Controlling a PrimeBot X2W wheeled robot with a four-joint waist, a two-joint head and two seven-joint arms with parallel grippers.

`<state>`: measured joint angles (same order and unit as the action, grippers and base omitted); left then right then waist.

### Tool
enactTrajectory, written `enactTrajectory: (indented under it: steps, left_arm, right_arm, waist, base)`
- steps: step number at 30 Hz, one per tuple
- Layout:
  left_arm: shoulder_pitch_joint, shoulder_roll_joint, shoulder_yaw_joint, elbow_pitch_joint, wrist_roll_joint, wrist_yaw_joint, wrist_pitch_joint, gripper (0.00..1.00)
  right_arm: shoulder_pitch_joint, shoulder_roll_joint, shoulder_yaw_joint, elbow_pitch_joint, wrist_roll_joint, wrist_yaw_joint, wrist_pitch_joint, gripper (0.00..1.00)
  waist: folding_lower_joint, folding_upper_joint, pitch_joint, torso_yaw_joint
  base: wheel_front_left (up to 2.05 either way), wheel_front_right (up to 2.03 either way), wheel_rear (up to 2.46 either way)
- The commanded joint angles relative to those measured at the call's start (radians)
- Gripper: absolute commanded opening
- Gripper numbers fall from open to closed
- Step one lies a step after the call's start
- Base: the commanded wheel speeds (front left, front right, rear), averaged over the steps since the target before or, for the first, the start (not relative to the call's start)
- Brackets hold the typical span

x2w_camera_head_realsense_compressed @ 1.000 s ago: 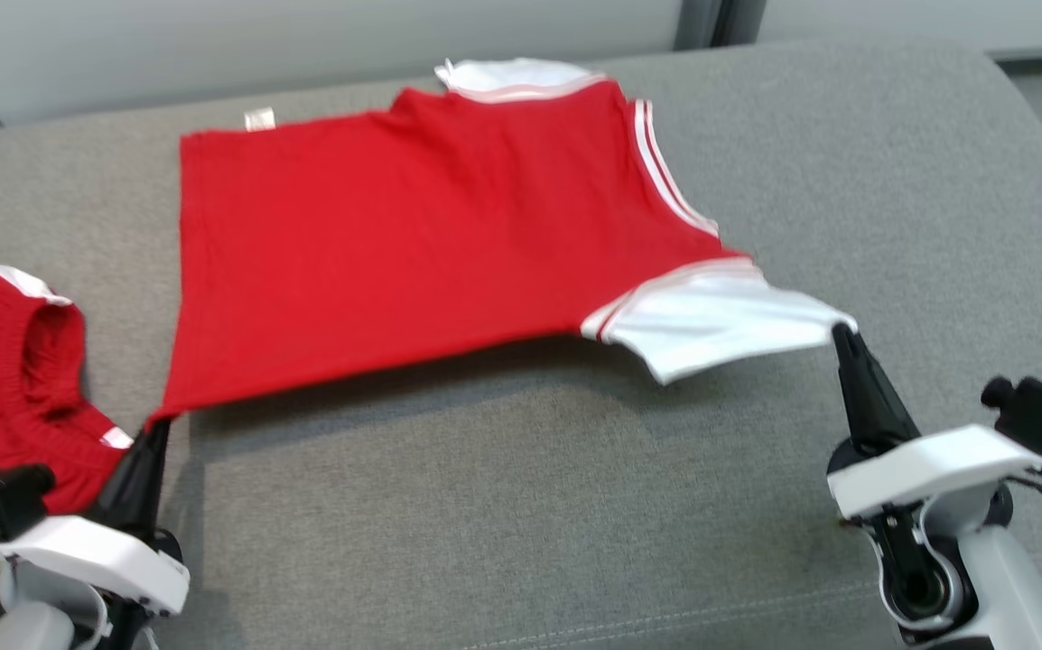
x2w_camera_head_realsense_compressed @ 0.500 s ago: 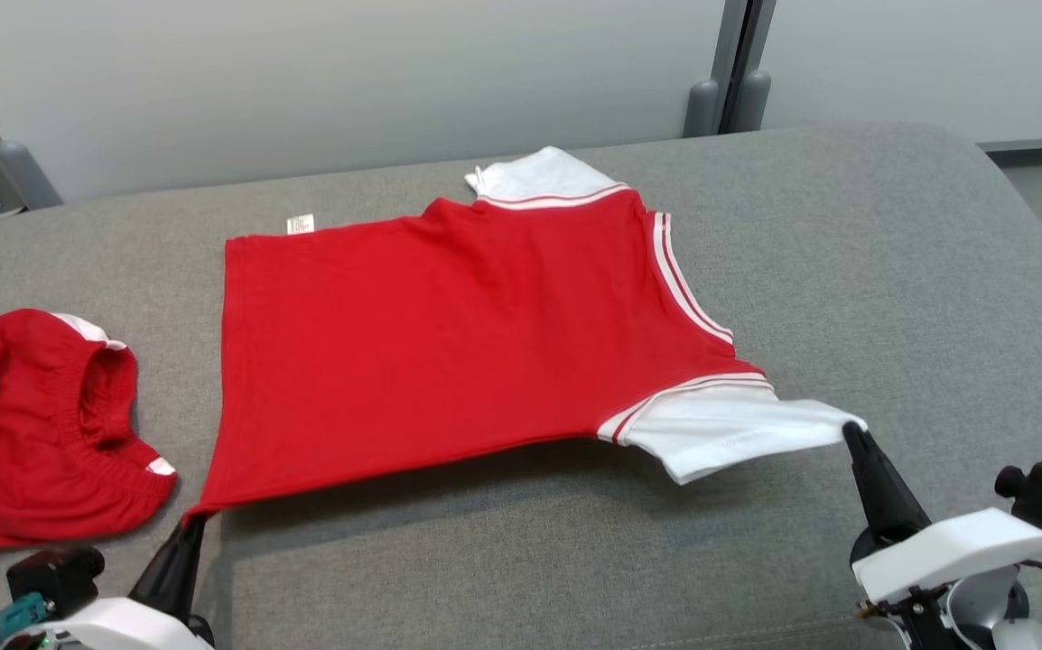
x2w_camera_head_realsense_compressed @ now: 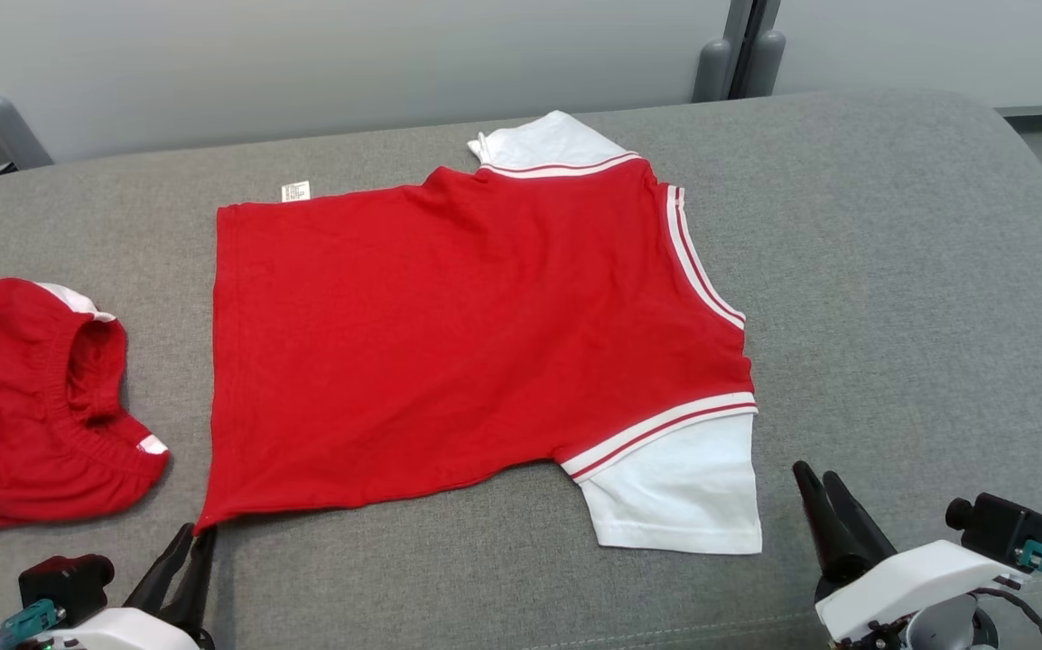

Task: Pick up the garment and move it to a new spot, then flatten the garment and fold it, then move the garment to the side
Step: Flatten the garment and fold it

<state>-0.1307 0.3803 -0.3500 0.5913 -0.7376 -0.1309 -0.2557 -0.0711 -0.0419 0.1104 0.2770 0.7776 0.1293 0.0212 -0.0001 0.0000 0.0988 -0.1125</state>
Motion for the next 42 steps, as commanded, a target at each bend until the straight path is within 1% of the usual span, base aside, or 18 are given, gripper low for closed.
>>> enactTrajectory:
  steps: [1, 5, 8, 10, 12, 13, 15, 18, 23, 28, 30, 36, 42]
  left_arm:
    - [-0.027, 0.040, 0.028, -0.017, 0.000, 0.000, -0.006, 1.00]
    - [-0.030, 0.048, -0.003, -0.011, -0.020, 0.000, -0.006, 1.00]
    - [-0.030, 0.050, 0.007, 0.003, -0.004, 0.000, -0.006, 1.00]
    - [-0.030, 0.049, 0.045, 0.006, 0.038, 0.000, -0.006, 1.00]
    - [-0.026, 0.037, 0.099, -0.006, 0.098, 0.000, -0.006, 1.00]
    - [-0.022, 0.026, 0.135, -0.018, 0.129, 0.000, -0.006, 1.00]
    - [-0.011, -0.004, 0.208, -0.055, 0.184, 0.000, -0.006, 1.00]
    - [0.024, -0.052, 0.268, -0.119, 0.246, 0.000, -0.006, 1.00]
    - [0.070, -0.097, 0.298, -0.168, 0.323, 0.000, -0.006, 1.00]
    - [0.090, -0.128, 0.316, -0.178, 0.373, 0.000, -0.006, 1.00]
    - [0.095, -0.142, 0.338, -0.172, 0.390, 0.000, -0.006, 1.00]
    - [0.113, -0.166, 0.356, -0.175, 0.424, 0.000, -0.006, 1.00]
    - [0.132, -0.176, 0.355, -0.187, 0.444, 0.000, -0.006, 1.00]
  right_arm:
    - [-0.031, -0.008, 0.025, -0.018, -0.015, 0.001, -0.015, 1.00]
    - [-0.055, -0.008, 0.038, 0.025, -0.046, 0.001, -0.051, 1.00]
    - [-0.074, -0.008, 0.038, 0.054, -0.096, 0.001, -0.089, 1.00]
    - [-0.088, -0.008, 0.030, 0.069, -0.151, 0.001, -0.132, 1.00]
    - [-0.100, -0.010, 0.018, 0.085, -0.229, 0.001, -0.180, 1.00]
    - [-0.104, -0.010, 0.005, 0.090, -0.245, 0.001, -0.204, 1.00]
    - [-0.112, -0.009, 0.002, 0.101, -0.312, 0.001, -0.234, 1.00]
    - [-0.116, -0.009, -0.019, 0.108, -0.377, 0.001, -0.264, 1.00]
    - [-0.115, -0.009, -0.033, 0.103, -0.455, 0.001, -0.281, 1.00]
    - [-0.102, -0.009, -0.047, 0.054, -0.498, 0.001, -0.282, 1.00]
    - [-0.091, -0.008, -0.043, 0.043, -0.520, 0.001, -0.283, 1.00]
    - [-0.065, -0.008, -0.037, 0.035, -0.536, 0.001, -0.283, 1.00]
    - [-0.034, -0.008, -0.027, 0.043, -0.605, 0.001, -0.283, 1.00]
  waist:
    - [0.0001, 0.0000, 0.012, 0.004]
    - [0.0001, 0.0000, 0.022, 0.010]
    - [0.0001, 0.0000, 0.013, 0.015]
    - [0.0001, 0.0000, 0.002, 0.018]
    - [0.0001, 0.0000, -0.012, 0.021]
    - [0.0001, 0.0000, -0.019, 0.023]
    - [0.0001, 0.0000, -0.032, 0.025]
    - [0.0001, 0.0000, -0.054, 0.030]
    - [0.0001, 0.0000, -0.084, 0.033]
    - [0.0001, 0.0000, -0.110, 0.039]
    - [0.0001, 0.0000, -0.120, 0.042]
    - [0.0001, 0.0000, -0.137, 0.046]
    - [0.0001, 0.0000, -0.148, 0.054]
  base:
    - [0.00, 0.00, 0.00]
    - [0.00, 0.00, 0.00]
    - [0.00, 0.00, 0.00]
    - [0.00, 0.00, 0.00]
    - [0.00, 0.00, 0.00]
    - [0.00, 0.00, 0.00]
    - [0.00, 0.00, 0.00]
    - [0.00, 0.00, 0.00]
    - [0.00, 0.00, 0.00]
    - [0.00, 0.00, 0.00]
    - [0.00, 0.00, 0.00]
    - [0.00, 0.00, 0.00]
    - [0.00, 0.00, 0.00]
